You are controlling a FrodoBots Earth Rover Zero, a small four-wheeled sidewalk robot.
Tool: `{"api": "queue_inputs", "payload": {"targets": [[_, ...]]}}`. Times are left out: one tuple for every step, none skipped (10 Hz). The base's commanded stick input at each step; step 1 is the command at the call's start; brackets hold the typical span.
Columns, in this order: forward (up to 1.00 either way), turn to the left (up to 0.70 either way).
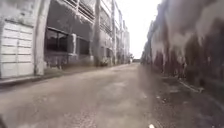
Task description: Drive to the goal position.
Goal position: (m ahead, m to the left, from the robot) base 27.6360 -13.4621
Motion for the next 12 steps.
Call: {"api": "queue_inputs", "payload": {"targets": [[0.50, 0.00], [0.50, 0.00], [0.50, 0.00], [0.50, 0.00], [0.50, -0.21], [0.50, -0.27], [0.50, -0.14], [0.50, 0.00], [0.50, 0.00], [0.50, 0.00], [0.50, 0.00], [0.50, 0.00]]}}
